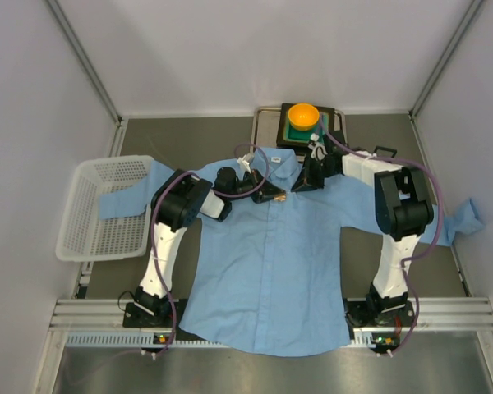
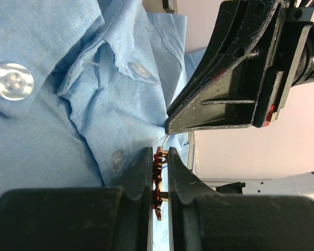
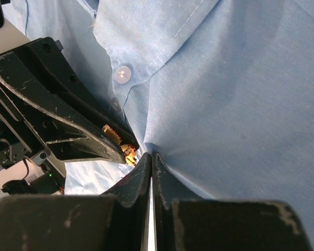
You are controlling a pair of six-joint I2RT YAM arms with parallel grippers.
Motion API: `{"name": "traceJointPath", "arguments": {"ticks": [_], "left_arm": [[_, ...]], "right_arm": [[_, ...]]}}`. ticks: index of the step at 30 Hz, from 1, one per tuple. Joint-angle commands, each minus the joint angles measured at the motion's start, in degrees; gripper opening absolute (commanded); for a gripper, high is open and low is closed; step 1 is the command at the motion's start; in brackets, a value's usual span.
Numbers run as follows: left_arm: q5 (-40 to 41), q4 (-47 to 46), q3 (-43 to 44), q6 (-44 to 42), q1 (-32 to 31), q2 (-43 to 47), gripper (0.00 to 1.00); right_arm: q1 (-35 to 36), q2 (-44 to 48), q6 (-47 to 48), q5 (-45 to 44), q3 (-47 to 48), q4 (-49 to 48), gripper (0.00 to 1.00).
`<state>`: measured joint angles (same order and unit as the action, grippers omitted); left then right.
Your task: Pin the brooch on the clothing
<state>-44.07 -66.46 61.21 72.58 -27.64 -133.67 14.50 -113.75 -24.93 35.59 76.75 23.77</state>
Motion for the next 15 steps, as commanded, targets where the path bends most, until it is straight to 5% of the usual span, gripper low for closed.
{"name": "traceJointPath", "arguments": {"ticks": [1, 15], "left_arm": [[-0.05, -3.33, 1.98, 0.11, -1.19, -0.72, 0.00], [0.22, -3.50, 3.04, 0.29, -2.16, -1.51, 0.00]], "right_arm": [[0.35, 4.07, -2.06, 4.40, -0.20, -3.64, 0.00], [0.79, 4.07, -2.14, 4.40, -0.90, -3.82, 0.00]]}}
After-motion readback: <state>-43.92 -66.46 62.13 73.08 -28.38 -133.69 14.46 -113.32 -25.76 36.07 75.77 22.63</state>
